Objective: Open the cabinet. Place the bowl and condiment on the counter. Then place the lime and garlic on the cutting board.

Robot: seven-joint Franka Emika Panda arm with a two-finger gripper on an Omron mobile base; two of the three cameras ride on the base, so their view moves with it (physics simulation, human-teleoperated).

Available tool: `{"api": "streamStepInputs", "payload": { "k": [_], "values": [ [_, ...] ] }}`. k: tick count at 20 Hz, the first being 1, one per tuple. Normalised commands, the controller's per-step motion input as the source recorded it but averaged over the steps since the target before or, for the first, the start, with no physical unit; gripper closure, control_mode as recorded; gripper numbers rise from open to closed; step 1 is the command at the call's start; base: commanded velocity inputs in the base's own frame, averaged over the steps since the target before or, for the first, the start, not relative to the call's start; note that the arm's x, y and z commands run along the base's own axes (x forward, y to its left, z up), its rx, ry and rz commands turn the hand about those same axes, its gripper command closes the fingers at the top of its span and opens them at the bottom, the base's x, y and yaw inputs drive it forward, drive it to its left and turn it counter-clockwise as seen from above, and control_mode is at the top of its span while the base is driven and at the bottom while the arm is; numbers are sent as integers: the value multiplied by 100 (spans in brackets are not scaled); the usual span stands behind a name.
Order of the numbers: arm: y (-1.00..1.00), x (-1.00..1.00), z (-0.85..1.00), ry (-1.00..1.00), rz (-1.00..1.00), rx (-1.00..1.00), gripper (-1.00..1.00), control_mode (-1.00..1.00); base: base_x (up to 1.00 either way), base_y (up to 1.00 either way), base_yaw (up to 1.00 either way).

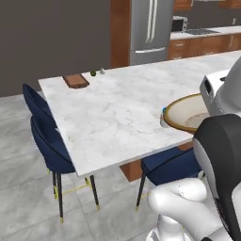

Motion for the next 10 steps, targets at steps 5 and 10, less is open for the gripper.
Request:
{"api": "streamStepInputs", "payload": {
  "k": [5,10],
  "values": [
    [0,0,0,0,0,0,100,100,11,33,26],
    [0,0,0,0,0,0,100,100,11,6,24]
  ]
}}
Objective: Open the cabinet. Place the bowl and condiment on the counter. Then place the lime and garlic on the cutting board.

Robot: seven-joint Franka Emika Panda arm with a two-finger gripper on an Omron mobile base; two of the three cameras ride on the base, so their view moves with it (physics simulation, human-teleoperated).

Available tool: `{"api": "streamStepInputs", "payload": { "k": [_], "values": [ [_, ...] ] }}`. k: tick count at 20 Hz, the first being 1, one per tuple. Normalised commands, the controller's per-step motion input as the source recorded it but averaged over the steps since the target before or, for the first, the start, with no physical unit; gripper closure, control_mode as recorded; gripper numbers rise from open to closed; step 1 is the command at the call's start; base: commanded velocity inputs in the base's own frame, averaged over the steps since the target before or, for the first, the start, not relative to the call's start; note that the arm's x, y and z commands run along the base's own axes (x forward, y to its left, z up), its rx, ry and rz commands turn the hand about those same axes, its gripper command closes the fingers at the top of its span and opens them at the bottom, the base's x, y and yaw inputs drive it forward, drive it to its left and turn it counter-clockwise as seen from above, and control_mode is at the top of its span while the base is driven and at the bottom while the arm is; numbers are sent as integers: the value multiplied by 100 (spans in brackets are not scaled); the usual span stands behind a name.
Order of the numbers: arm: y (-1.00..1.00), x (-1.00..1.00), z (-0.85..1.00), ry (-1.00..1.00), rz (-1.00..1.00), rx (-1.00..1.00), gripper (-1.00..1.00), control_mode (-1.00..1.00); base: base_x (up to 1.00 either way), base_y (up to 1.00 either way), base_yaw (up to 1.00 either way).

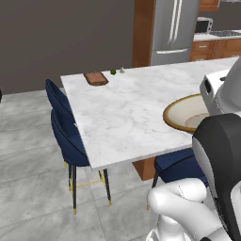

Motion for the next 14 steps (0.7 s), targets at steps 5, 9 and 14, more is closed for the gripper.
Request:
{"api": "streamStepInputs", "payload": {
  "k": [5,9,14],
  "values": [
    [12,12,-2,0,12,0,100,-100,0,6,9],
    [3,61,-39,1,13,2,100,-100,0,0,0],
    [0,98,-73,8,-1,3,100,-100,0,0,0]
  ]
}}
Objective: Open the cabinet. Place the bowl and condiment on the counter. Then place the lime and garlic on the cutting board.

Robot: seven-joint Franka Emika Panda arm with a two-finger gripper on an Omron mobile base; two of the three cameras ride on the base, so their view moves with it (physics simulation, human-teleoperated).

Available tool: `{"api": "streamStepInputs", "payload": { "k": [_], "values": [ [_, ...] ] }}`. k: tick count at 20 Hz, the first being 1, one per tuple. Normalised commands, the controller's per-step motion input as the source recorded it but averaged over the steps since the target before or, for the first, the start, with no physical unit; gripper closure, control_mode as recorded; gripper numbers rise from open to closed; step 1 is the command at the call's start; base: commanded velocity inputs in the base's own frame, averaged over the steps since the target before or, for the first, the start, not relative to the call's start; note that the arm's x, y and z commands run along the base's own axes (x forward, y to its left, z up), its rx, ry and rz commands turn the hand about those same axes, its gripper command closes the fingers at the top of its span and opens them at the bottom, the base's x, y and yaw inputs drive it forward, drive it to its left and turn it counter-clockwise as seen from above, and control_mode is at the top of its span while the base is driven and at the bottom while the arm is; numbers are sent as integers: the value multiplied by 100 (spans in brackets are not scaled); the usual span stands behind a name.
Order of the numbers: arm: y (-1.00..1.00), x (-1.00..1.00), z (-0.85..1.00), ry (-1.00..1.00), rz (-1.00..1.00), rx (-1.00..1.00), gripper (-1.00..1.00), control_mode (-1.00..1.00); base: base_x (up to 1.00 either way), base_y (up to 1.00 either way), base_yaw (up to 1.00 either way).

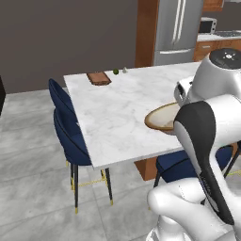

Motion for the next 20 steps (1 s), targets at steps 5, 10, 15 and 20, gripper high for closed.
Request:
{"api": "streamStepInputs", "payload": {
  "k": [5,10,15,20],
  "values": [
    [-14,100,-85,11,-7,0,100,-100,0,0,0],
    [-28,100,-43,9,-3,7,100,-100,0,0,0],
    [-18,100,-26,4,0,9,100,-100,0,0,0],
    [-28,91,-51,2,0,3,100,-100,0,0,0]
  ]
}}
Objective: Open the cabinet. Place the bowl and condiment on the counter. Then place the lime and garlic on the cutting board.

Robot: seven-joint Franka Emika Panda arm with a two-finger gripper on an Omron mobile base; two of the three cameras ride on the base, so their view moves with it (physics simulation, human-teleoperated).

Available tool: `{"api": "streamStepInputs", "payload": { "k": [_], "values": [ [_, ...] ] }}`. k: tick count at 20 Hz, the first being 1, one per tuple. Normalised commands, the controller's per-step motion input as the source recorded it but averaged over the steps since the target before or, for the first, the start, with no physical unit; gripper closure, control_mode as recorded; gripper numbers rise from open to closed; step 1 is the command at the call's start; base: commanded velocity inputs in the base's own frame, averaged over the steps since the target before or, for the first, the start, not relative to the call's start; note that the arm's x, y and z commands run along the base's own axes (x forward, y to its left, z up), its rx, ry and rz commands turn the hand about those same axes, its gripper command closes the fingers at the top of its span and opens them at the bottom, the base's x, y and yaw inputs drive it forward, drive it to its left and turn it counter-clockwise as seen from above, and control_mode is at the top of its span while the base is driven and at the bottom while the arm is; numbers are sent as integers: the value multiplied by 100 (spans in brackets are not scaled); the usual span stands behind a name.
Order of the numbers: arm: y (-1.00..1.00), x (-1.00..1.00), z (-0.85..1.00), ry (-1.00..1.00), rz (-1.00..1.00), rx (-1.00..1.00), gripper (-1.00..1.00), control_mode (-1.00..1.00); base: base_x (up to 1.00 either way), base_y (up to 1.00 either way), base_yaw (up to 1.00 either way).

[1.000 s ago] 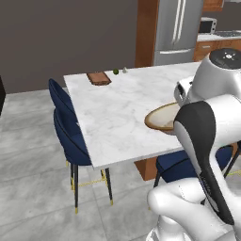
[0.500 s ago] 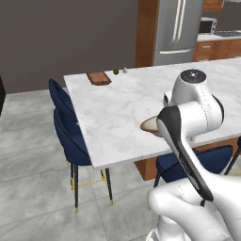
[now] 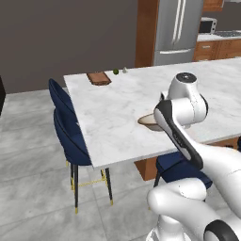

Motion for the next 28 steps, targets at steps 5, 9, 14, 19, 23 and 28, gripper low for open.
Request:
{"api": "streamStepInputs", "payload": {
  "k": [5,9,14,19,23,28],
  "values": [
    [-36,67,-46,0,0,3,100,-100,0,0,0],
    [-6,56,-68,0,0,0,100,-100,0,0,0],
    [0,36,-77,0,0,0,100,-100,0,0,0],
    [-2,61,-36,0,0,0,100,-100,0,0,0],
    [-1,73,-34,0,0,0,100,-100,0,0,0],
    [-1,74,-35,0,0,0,100,-100,0,0,0]
  ]
}}
